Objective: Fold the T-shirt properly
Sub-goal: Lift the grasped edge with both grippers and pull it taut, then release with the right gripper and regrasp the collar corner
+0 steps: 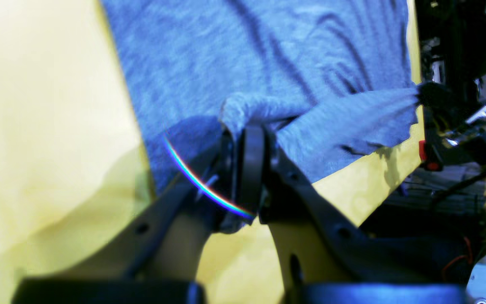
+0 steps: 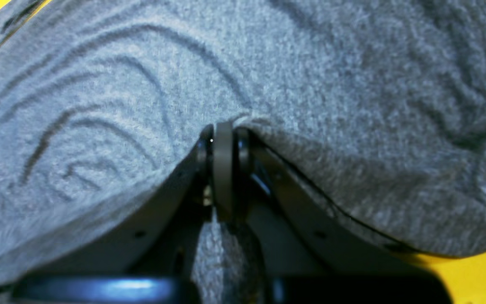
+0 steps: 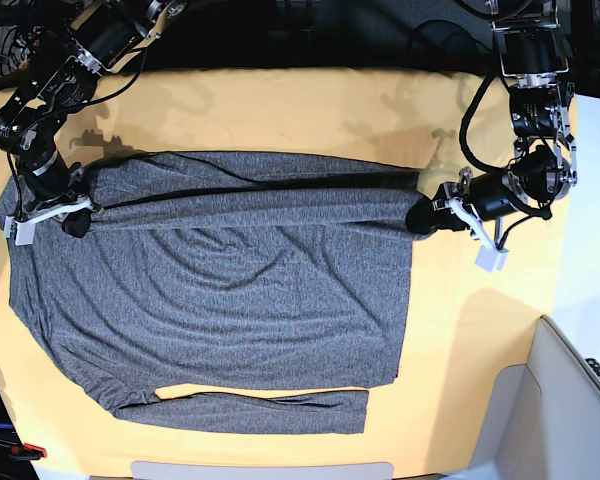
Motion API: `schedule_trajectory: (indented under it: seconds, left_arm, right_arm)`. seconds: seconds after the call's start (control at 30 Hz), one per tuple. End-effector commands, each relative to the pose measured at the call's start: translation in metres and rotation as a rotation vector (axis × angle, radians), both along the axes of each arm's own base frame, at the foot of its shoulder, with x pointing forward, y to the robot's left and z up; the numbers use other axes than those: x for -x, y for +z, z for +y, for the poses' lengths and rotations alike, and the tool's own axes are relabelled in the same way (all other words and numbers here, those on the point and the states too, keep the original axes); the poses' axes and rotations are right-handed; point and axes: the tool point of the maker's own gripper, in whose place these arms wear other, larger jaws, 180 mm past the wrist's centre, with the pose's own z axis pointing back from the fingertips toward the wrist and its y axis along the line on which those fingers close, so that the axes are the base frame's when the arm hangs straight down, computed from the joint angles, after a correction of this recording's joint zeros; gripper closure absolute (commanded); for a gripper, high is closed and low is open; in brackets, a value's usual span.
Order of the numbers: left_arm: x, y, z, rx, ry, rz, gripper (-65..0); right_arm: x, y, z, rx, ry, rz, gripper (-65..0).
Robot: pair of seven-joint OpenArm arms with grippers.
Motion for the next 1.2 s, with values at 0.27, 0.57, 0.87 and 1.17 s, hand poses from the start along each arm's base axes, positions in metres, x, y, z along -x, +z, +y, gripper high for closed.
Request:
schedule_trajectory:
  seconds: [0.27,0.57,0.87,1.17]
  left_arm:
    - [0.000,-0.016,0.011,0.032,0.040,0.062,-0.6]
    - [0.009,-0.025,0.005,0.002,-0.016,0.100,-22.2]
    - [0.009,-0.024,0.013,-0.015,-0.010,0.100,-21.1]
    - [0.010,-0.024,0.020,-0.032,-0.008,0.102,-21.1]
  right_arm:
    - [-0.010,-0.003,0.005,-0.038,0.005,-0.023,-0.2]
    - [-0.001,-0.032,0.011,-0.092,0.014,0.051,-21.8]
    - [0.001,-0.025,-0.004,-0.063,-0.002,0.043,-27.7]
    - [-0.002,0.011,-0.044,0.027,-0.064,-0.029,-27.7]
